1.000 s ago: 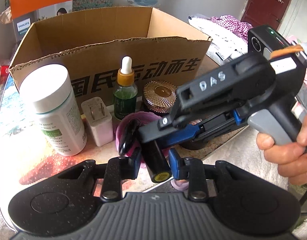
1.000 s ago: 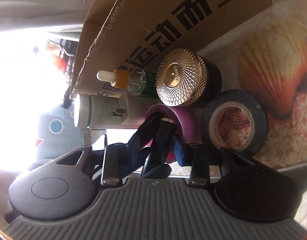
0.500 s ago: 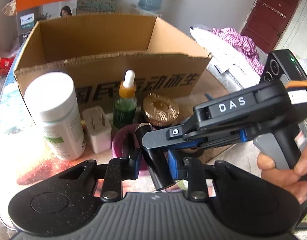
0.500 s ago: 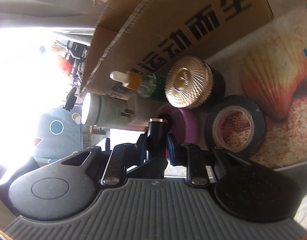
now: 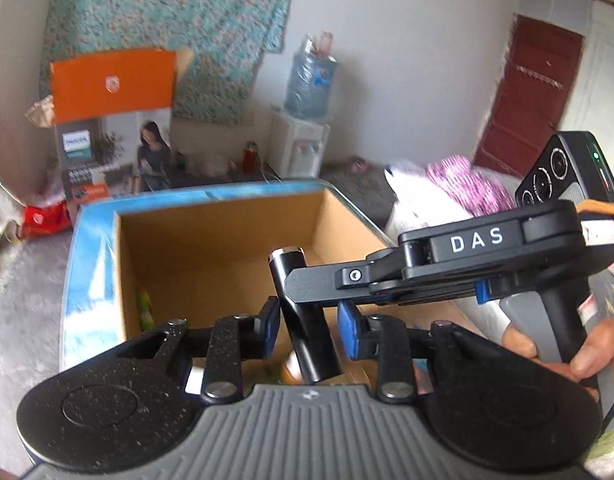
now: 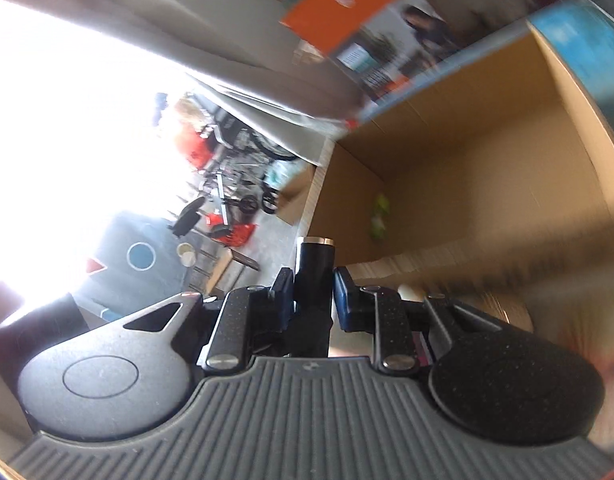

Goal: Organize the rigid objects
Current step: 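Lift the black cylinder into the cardboard box and open the right tool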

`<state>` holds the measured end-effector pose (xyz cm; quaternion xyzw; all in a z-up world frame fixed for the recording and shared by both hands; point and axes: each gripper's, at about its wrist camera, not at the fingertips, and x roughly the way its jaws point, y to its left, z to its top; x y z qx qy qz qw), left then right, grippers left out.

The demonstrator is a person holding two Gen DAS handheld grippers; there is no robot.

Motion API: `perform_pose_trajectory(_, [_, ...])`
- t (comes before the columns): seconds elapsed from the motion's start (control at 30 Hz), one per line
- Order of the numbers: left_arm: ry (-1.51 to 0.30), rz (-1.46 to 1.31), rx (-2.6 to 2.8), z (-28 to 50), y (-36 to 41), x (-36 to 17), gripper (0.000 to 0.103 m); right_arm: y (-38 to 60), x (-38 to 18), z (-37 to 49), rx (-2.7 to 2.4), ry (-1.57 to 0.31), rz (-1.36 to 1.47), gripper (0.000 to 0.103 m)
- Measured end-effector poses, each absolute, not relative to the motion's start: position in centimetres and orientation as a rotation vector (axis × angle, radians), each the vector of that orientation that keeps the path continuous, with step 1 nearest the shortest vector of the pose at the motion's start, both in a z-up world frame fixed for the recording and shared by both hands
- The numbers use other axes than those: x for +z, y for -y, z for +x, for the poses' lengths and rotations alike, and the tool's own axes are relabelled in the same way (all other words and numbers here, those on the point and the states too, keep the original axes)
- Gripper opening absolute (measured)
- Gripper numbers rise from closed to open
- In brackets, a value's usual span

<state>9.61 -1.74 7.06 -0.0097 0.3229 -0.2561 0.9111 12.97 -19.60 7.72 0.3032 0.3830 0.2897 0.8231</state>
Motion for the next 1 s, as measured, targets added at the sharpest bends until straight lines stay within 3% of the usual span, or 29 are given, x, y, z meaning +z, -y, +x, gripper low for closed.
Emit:
perform_pose_trajectory(0.2, [-0.734, -0.038, -0.439, 15.4, 0.2, 7.4, 0.033, 17.5, 8.6, 20.8, 0.655, -0.887, 0.622, 0.021])
perform_pose_trajectory(0.4, [-0.869, -0.028, -0.388, 19.6, -0.6, 4.2, 0.033, 15.4, 3.1, 26.4, 0.637, -1.096, 0.650, 0.021])
perform_pose_trajectory(0.7, [-0.969, -0.003, -0.351, 19.7, -1.4, 2.0, 0.038, 13.1, -2.1, 29.8, 0.649, -1.344, 0.638, 0.022])
perform_pose_trajectory(0.8, [-0.963, -0.010, -0.342, 19.6, -1.5, 2.4, 0.042, 12.0, -3.0, 30.8, 0.620, -1.385, 0.613, 0.022])
perform_pose_trajectory(1.0, [-0.907, -0.033, -0.366, 18.4, -1.9, 3.8, 0.058, 12.1, -1.0, 30.1, 0.624, -1.321, 0.634, 0.024])
